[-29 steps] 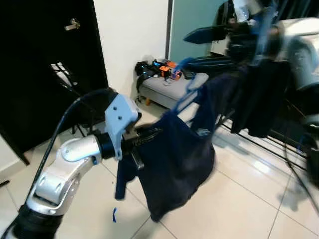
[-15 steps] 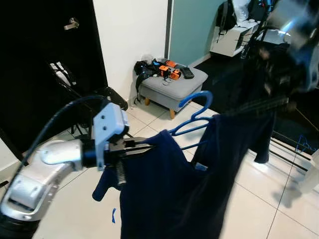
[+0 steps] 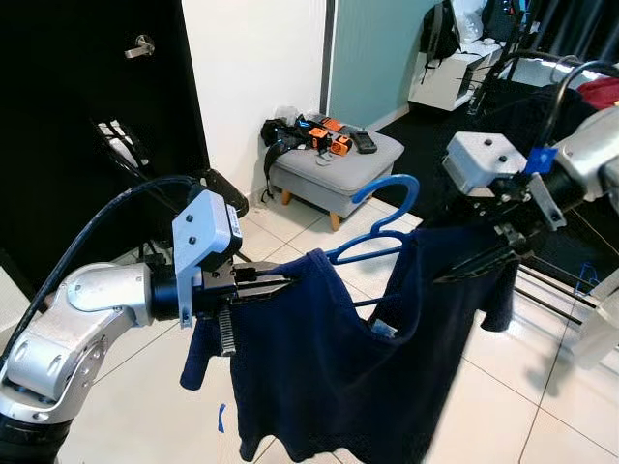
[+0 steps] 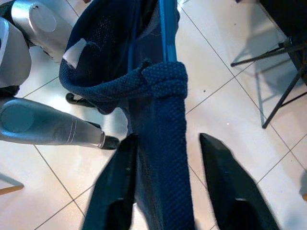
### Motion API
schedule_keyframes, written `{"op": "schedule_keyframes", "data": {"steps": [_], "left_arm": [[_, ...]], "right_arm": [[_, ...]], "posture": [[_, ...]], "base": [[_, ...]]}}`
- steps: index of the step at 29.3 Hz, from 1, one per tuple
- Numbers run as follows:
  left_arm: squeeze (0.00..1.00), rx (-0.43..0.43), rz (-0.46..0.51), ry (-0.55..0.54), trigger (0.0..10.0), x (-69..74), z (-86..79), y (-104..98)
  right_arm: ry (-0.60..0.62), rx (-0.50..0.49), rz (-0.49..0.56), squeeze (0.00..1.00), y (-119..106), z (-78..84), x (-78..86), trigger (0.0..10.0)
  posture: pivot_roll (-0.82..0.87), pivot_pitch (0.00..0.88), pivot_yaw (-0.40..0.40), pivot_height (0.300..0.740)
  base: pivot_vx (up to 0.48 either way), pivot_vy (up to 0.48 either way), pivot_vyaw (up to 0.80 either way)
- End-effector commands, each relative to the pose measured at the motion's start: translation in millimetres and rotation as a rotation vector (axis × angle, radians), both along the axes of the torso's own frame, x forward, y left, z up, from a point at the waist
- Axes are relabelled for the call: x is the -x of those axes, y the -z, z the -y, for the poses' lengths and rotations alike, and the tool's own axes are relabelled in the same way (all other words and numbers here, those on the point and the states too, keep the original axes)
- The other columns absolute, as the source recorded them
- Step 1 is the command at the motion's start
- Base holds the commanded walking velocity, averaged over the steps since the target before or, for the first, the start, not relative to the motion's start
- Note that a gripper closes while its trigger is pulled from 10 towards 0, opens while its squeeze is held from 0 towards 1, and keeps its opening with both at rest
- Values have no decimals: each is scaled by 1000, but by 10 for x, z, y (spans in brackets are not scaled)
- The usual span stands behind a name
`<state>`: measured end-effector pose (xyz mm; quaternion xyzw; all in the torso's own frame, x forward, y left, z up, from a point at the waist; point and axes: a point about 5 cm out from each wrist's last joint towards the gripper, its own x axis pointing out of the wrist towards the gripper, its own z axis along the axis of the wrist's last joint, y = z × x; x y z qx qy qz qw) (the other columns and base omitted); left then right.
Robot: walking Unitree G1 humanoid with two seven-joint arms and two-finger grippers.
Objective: Hang hanger
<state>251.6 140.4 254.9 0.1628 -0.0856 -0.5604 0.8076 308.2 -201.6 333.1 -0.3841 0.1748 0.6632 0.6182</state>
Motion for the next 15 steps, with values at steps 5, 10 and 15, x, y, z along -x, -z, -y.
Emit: {"op": "schedule_keyframes", "data": {"steps": [5, 10, 15], "left_arm": [[0, 13, 34, 39, 0, 67, -17, -97], [1000, 33, -14, 95, 4196, 114, -50, -167], [1000, 43, -35, 110, 3098, 131, -77, -194]], "right_arm": [[-46, -5, -4, 0, 9, -64, -3, 0], [-52, -3, -3, 0, 54, -68, -20, 0], [-52, -9, -4, 0, 62, -72, -25, 0]], "posture": [[-77, 13, -36, 740], [-77, 14, -37, 740], [-77, 15, -35, 740]], "base": [[0, 0, 0], [0, 0, 0], [0, 0, 0]]}}
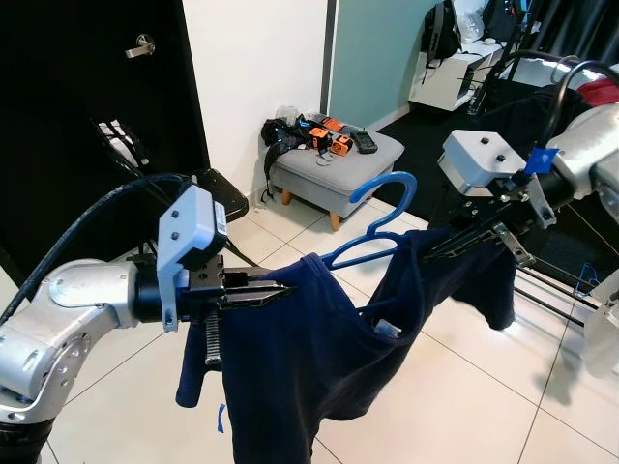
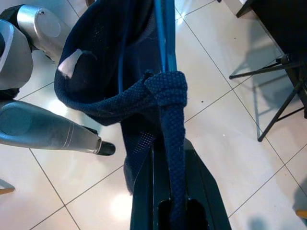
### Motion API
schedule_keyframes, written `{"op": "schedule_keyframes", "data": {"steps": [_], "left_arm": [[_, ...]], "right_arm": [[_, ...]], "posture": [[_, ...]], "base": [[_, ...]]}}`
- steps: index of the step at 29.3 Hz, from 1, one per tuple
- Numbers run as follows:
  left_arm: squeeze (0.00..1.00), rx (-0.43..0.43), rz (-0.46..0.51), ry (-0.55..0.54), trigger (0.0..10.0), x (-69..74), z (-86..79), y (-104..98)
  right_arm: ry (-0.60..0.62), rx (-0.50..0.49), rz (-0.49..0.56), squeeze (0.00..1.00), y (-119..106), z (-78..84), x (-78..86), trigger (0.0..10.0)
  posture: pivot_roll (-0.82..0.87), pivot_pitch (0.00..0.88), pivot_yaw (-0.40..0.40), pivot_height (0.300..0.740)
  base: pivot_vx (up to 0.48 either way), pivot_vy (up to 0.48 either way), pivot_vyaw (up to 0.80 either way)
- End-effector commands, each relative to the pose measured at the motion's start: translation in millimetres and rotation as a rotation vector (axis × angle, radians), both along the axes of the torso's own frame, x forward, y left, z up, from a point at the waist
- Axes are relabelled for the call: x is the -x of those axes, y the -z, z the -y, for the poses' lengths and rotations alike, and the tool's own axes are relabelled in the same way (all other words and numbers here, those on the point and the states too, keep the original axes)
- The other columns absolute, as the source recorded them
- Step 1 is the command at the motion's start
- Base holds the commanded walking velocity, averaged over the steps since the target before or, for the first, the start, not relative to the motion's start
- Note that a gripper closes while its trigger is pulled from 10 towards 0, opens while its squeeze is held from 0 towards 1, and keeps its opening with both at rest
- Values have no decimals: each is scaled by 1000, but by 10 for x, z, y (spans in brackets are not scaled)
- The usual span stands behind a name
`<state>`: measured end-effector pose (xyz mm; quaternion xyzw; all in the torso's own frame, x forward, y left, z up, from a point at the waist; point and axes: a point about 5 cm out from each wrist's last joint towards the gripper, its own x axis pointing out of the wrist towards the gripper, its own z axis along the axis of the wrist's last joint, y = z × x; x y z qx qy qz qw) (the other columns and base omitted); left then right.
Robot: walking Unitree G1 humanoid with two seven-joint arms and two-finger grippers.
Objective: Hang hanger
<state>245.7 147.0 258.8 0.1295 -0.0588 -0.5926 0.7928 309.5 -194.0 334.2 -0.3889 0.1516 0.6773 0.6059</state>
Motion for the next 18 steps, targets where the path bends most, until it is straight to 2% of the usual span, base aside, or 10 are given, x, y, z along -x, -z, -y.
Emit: {"op": "schedule_keyframes", "data": {"steps": [1, 2, 4, 7, 8, 10, 11, 14, 15, 18], "left_arm": [[1000, 33, 53, 43, 3098, 72, -12, -154], [1000, 37, 52, 45, 4275, 74, -28, -173], [1000, 48, 54, 41, 4980, 70, -54, -201], [1000, 50, 56, 39, 5176, 68, -60, -208], [1000, 53, 57, 38, 5922, 67, -64, -213], [1000, 62, 54, 37, 6235, 72, -74, -234], [1000, 66, 54, 34, 7490, 72, -79, -244], [1000, 69, 55, 31, 7490, 72, -82, -249], [1000, 72, 55, 30, 10000, 73, -86, -258], [1000, 79, 56, 29, 10000, 73, -91, -271]], "right_arm": [[1, 12, -24, 0, 73, 4, -12, 0], [1, 10, -24, 0, 74, 3, -14, 0], [0, 7, -23, 0, 72, 0, -20, 0], [0, 7, -22, 0, 71, 0, -24, 0], [1, 8, -22, 0, 72, 0, -28, 0], [1, 11, -21, 0, 80, 1, -35, 0], [1, 14, -21, 0, 86, 3, -38, 0], [2, 16, -20, 0, 90, 4, -40, 0], [3, 18, -20, 0, 96, 5, -42, 0], [4, 23, -21, 0, 106, 8, -42, 0]], "posture": [[-77, 15, -35, 740], [-76, 16, -38, 740], [-77, 16, -38, 740], [-77, 16, -38, 740], [-77, 16, -38, 740], [-77, 16, -38, 740], [-77, 16, -38, 740], [-77, 16, -38, 740], [-76, 19, -39, 740], [-76, 19, -39, 740]], "base": [[0, 0, 0], [0, 0, 0], [0, 0, 0], [0, 0, 0], [0, 0, 0], [0, 0, 0], [0, 0, 0], [0, 0, 0], [0, 0, 0], [0, 0, 0]]}}
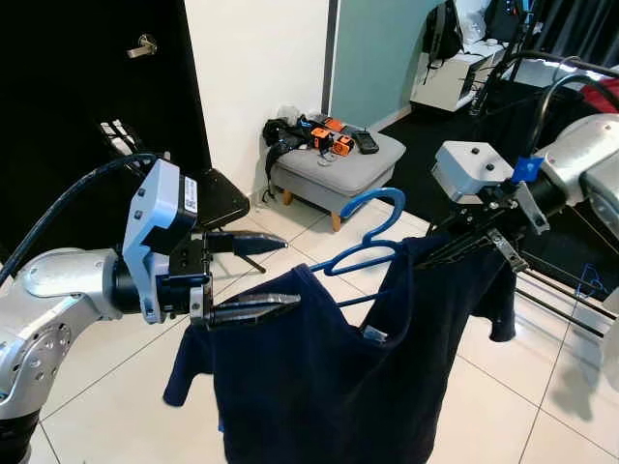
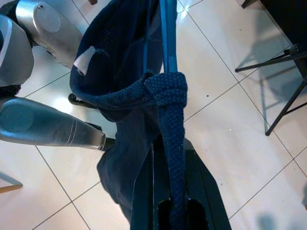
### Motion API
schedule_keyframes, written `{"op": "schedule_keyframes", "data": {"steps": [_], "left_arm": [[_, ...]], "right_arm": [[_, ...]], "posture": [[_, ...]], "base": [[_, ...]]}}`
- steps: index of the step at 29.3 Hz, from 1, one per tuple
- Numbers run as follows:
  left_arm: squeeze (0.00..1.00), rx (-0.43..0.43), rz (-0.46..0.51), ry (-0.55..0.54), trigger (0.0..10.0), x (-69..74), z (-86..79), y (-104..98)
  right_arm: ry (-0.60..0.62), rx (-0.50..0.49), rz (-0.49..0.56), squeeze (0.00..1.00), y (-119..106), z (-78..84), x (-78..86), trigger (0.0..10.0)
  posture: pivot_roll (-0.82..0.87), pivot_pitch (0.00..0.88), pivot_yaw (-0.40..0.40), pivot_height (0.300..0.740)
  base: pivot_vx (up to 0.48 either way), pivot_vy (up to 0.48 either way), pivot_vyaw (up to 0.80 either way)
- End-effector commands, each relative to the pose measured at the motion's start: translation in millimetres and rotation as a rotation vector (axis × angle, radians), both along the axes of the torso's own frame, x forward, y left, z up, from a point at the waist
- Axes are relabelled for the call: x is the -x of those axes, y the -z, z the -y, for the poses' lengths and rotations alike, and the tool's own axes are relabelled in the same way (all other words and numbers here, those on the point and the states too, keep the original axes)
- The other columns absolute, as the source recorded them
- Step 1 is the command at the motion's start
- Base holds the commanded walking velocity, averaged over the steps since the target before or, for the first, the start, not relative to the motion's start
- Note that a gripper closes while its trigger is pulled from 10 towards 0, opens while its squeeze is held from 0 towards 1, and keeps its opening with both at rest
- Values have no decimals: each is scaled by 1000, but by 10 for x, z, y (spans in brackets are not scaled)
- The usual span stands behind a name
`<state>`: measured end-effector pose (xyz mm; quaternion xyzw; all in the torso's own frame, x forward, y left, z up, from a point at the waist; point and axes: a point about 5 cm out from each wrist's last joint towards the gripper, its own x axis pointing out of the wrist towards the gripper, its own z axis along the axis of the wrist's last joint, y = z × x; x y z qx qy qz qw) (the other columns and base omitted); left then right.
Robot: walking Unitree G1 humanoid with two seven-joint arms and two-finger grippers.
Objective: Hang hanger
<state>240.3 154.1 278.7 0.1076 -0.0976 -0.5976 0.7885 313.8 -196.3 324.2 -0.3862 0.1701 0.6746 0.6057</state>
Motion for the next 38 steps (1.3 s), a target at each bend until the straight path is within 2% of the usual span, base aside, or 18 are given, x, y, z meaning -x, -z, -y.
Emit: {"op": "schedule_keyframes", "data": {"steps": [1, 9, 11, 12, 13, 14, 16, 17, 18, 19, 20, 21, 22, 23, 24, 25, 29, 38], "left_arm": [[1000, 9, 26, -7, 10000, 14, -34, -90], [1000, 62, 39, -91, 10000, -43, -194, -138], [1000, 153, 50, -281, 10000, -193, -504, -129], [1000, 153, 50, -281, 10000, -193, -504, -129], [1000, 236, 52, -483, 10000, -328, -781, -62], [1000, 345, -23, -860, 10000, -516, -1249, 226], [1000, 345, -23, -860, 10000, -516, -1249, 226], [1000, 393, -89, -1109, 10000, -571, -1537, 488], [0, 422, -217, -1353, 10000, -518, -1774, 932], [0, 438, -311, -1482, 10000, -429, -1865, 1240], [0, 438, -311, -1482, 10000, -429, -1865, 1240], [0, 433, -388, -1544, 10000, -318, -1857, 1513], [0, 433, -388, -1544, 10000, -318, -1857, 1513], [0, 380, -454, -1584, 10000, -192, -1778, 1793], [0, 360, -516, -1590, 10000, -87, -1674, 2002], [0, 360, -516, -1590, 10000, -87, -1674, 2002], [0, 305, -617, -1632, 10000, 194, -1408, 2432], [0, 277, -575, -1685, 10000, 285, -1366, 2592]], "right_arm": [[-4, 14, 5, 0, 27, 5, -11, 0], [86, 48, 19, 0, 106, 155, -115, 0], [325, -9, 62, 0, 238, 348, -300, 0], [325, -9, 62, 0, 238, 348, -300, 0], [523, -88, 66, 0, 374, 454, -415, 0], [821, -248, 52, 0, 625, 613, -539, 0], [821, -248, 52, 0, 625, 613, -539, 0], [1022, -335, 19, 0, 831, 713, -582, 0], [1275, -499, 17, 0, 1099, 815, -620, 0], [1443, -608, 27, 0, 1278, 885, -619, 471], [1443, -608, 27, 0, 1278, 885, -619, 471], [1615, -746, 65, 0, 1401, 949, -616, 10000], [1615, -746, 65, 0, 1401, 949, -616, 10000], [1785, -866, 93, 0, 1581, 1011, -568, 10000], [1890, -876, 102, 0, 1771, 1032, -500, 10000], [1890, -876, 102, 0, 1771, 1032, -500, 10000], [2086, -712, 124, 0, 2250, 1085, -259, 10000], [2161, -701, 254, 0, 2127, 1205, -272, 10000]], "posture": [[-77, 19, -39, 740], [-79, 19, -42, 740], [-80, 17, -46, 740], [-80, 17, -46, 740], [-85, 17, -52, 740], [-88, 13, -61, 740], [-88, 13, -61, 740], [-87, 13, -62, 740], [-89, 12, -66, 740], [-85, 13, -68, 740], [-85, 13, -68, 740], [-86, 12, -68, 740], [-86, 12, -68, 740], [-93, 14, -70, 736], [-85, 15, -80, 736], [-85, 15, -80, 736], [-74, 11, -102, 736], [-76, 0, -105, 736]], "base": [[0, 0, 0], [0, 0, 0], [0, 0, 0], [0, 0, 0], [0, 0, 0], [0, 0, 0], [0, 0, 0], [0, 0, 0], [0, 0, 0], [0, 0, 0], [0, 0, 0], [0, 0, 0], [0, 0, 0], [0, 0, -406], [0, 0, -506], [0, 0, -506], [358, 0, -572], [480, 0, -594]]}}
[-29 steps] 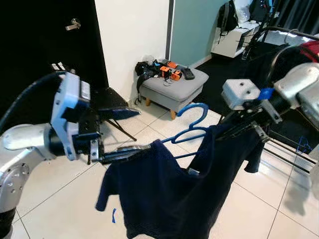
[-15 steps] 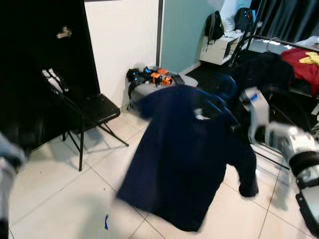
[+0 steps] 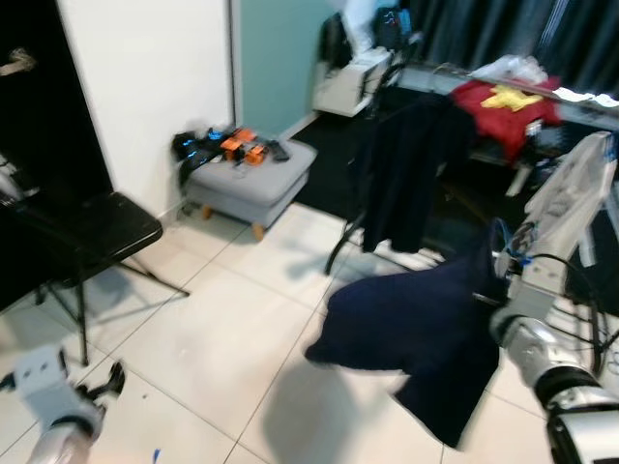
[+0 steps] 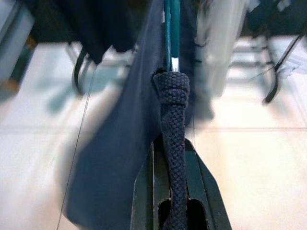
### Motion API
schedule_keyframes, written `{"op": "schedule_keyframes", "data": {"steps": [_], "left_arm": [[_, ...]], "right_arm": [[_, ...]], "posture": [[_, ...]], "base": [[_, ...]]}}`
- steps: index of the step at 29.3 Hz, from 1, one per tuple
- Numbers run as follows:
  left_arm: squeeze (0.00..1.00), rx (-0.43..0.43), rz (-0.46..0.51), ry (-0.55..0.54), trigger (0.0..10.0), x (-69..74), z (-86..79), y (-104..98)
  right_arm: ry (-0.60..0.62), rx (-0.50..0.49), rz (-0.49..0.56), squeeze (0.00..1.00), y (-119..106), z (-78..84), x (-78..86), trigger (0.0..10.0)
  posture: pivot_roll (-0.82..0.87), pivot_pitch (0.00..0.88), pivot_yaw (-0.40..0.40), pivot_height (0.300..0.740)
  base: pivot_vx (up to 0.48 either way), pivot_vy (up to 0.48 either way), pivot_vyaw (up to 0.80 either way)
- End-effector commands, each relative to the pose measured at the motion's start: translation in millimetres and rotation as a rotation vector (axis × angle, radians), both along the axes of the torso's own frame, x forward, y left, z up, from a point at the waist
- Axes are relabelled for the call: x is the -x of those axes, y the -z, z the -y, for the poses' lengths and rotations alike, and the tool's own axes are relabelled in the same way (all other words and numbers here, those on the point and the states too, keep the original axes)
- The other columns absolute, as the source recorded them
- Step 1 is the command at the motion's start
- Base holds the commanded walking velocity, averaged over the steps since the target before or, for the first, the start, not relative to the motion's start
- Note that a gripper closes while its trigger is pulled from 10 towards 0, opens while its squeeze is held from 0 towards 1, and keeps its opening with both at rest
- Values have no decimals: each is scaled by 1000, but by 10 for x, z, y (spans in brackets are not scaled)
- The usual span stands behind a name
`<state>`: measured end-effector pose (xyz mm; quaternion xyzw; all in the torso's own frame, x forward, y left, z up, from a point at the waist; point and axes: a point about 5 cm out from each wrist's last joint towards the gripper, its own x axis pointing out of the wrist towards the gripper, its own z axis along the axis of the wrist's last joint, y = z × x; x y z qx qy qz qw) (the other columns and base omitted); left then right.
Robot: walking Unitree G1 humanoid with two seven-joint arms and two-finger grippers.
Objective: Hang hanger
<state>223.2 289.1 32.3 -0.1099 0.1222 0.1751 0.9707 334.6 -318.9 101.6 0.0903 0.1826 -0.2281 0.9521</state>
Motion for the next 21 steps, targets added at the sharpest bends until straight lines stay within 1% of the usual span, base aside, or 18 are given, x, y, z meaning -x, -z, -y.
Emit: {"op": "schedule_keyframes", "data": {"steps": [1, 11, 12, 16, 18, 21], "left_arm": [[0, -7, -44, -31, 10000, 115, 1, 135], [0, -34, -31, -15, 10000, 96, 108, 126], [0, -40, -26, 1, 10000, 91, 143, 127], [0, -45, -25, 10, 10000, 90, 159, 130], [0, -58, -32, 34, 10000, 91, 203, 149], [0, -61, -33, 42, 10000, 90, 224, 158]], "right_arm": [[21, 34, 64, 0, -118, -21, -73, 10000], [-15, 58, 105, 0, -191, -63, -125, 10000], [-25, 87, 118, 0, -269, -39, -150, 10000], [-27, 107, 129, 0, -330, -16, -166, 10000], [-27, 118, 151, 0, -423, 13, -193, 10000], [-31, 126, 158, 0, -458, 19, -205, 10000]], "posture": [[-74, 0, -104, 736], [-78, 0, -97, 736], [-77, 0, -92, 736], [-78, 0, -88, 736], [-79, 0, -85, 736], [-80, 0, -83, 736]], "base": [[480, 0, 0], [480, 0, 0], [480, 0, 0], [480, 0, 0], [480, 0, 0], [480, 0, 0]]}}
